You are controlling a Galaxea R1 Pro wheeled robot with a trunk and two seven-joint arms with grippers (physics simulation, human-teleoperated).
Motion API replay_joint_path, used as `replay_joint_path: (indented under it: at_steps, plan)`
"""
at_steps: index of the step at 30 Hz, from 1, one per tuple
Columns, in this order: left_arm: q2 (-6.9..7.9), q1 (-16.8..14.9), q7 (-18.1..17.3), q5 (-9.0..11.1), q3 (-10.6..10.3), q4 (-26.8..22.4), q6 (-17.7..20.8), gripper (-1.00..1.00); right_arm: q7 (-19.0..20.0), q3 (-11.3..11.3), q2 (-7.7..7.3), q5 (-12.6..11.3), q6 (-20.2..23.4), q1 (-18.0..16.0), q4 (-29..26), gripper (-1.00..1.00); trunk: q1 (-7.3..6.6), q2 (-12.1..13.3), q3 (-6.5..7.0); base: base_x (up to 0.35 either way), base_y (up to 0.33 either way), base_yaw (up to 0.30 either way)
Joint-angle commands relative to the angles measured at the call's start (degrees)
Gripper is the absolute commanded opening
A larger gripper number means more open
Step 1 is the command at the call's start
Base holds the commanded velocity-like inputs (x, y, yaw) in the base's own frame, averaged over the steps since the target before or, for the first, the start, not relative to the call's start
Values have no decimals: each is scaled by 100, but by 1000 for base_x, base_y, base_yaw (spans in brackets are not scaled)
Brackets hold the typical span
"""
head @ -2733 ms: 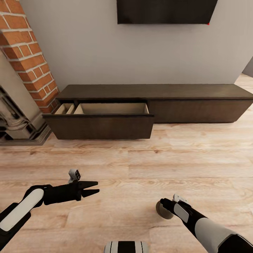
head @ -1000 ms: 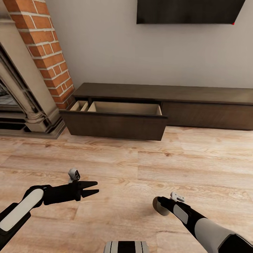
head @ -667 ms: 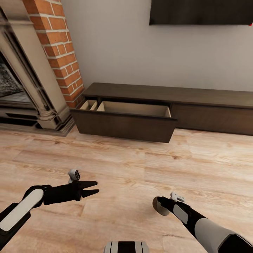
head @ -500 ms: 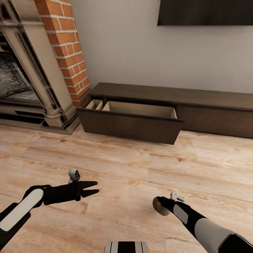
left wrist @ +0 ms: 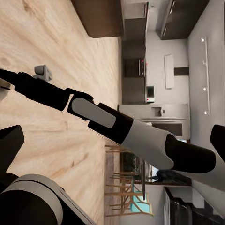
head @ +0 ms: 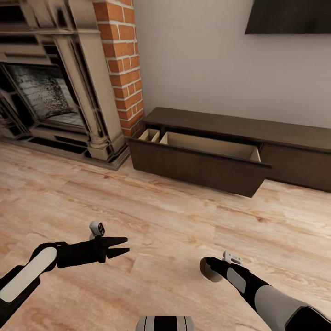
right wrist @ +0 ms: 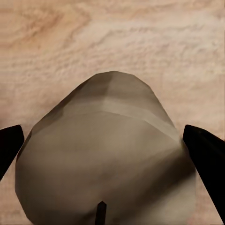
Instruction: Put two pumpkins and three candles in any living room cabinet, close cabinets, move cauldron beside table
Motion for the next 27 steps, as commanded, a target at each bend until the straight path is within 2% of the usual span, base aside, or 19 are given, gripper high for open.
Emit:
replay_joint_path:
  at_steps: [1,13,27]
  plan:
    - [3,-8,-23,3,-13,7,13,100,-17,28,-7,-29,22,0,-16,-100,-1,-2,-4,14,137,288]
    - [9,-8,-39,43,-13,7,20,100,-17,28,-7,-29,22,0,-16,-100,-1,-2,-4,34,54,288]
    - [4,-8,-36,116,22,7,29,100,-17,28,1,-29,22,0,-16,-100,-37,17,306,0,0,288]
